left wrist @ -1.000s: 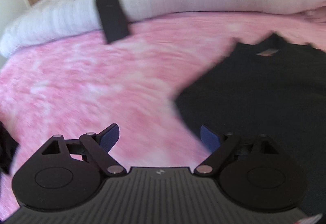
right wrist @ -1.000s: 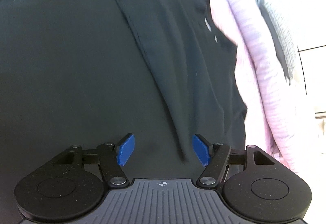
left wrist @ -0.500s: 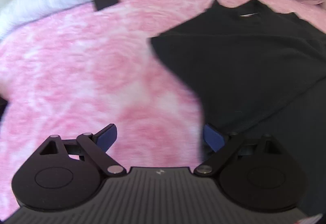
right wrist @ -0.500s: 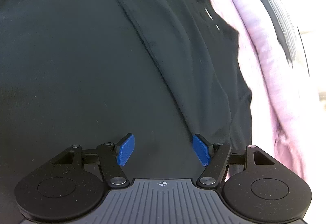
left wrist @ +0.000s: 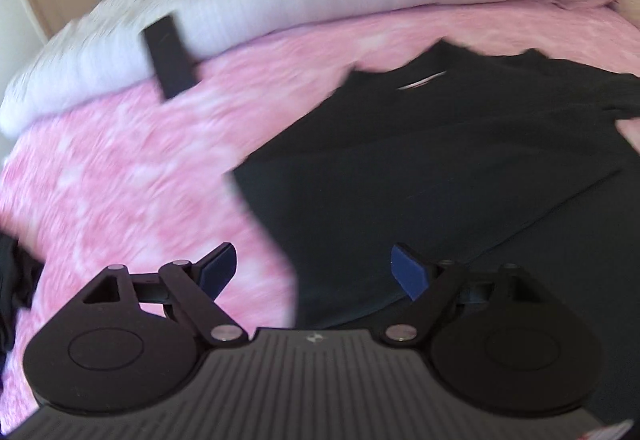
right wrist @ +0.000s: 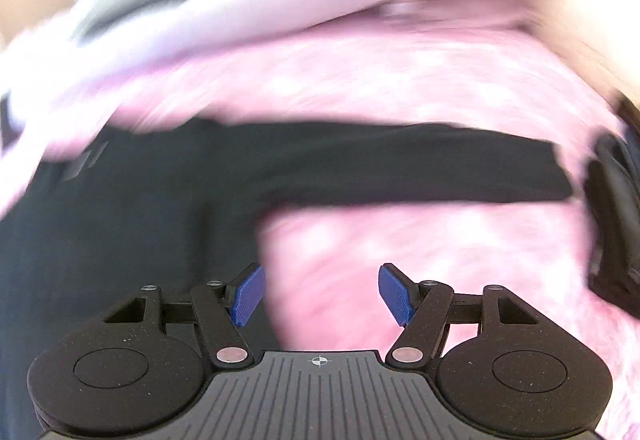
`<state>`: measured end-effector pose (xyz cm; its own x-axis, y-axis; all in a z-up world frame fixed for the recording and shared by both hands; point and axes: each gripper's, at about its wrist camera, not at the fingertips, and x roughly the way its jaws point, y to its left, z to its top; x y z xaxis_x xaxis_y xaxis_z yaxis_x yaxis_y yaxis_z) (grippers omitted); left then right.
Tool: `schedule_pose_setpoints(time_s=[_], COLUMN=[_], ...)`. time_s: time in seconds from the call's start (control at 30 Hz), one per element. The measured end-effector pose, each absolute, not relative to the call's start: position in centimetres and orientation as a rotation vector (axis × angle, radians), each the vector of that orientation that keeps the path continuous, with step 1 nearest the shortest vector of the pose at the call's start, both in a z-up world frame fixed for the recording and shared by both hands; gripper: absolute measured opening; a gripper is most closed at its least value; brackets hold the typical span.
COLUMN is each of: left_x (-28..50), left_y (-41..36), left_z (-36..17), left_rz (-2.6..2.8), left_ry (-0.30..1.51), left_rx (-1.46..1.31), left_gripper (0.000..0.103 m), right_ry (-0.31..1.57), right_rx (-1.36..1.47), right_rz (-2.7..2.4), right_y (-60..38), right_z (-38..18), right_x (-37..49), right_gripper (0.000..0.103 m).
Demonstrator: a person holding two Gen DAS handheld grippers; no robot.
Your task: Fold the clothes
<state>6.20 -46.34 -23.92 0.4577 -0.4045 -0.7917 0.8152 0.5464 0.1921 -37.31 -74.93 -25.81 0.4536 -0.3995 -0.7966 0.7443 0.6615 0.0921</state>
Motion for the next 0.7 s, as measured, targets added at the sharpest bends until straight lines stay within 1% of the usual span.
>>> schedule_pose_setpoints(time_s=[0.13, 0.23, 0.3, 0.37, 0.53, 0.7], left_x=[0.4, -3.7, -6.2, -8.2, -11.2, -12.0], left_y=[-52.0, -56.5, -59.5, -62.2, -67.5, -70.0], left_z=[-23.4, -24.0, -24.5, -24.9, -25.4, -25.1], left_rz=[-0.826, -0.854, -0.881, -0.921, -1.014, -1.056], left_ry=[0.785, 0.814, 0.832, 0.836, 0.773, 0.713], left_rx=[0.645, 0.689, 0.72, 0.75, 0.835, 0.883], left_gripper=[0.083, 0.084, 0.084, 0.084, 0.084, 0.084], right_ry=[0.669, 0.556, 0.513, 0.497, 0.416, 0.4], right_rx=[0.67, 0.846, 0.903, 0.915, 0.859, 0.846], right_rz=[-0.837, -0.944, -1.021, -1.082, -1.14, -1.192], right_y=[-84.6, -91.9, -94.8, -96.9, -99.0, -98.9], right_z=[-28.3, -32.1, -33.7, -35.0, -36.7, -37.0], right_x=[-42.5, -43.5, -44.5, -44.9, -44.2, -42.9], right_gripper=[0.066, 0.066, 0.066, 0.066, 0.066, 0.065])
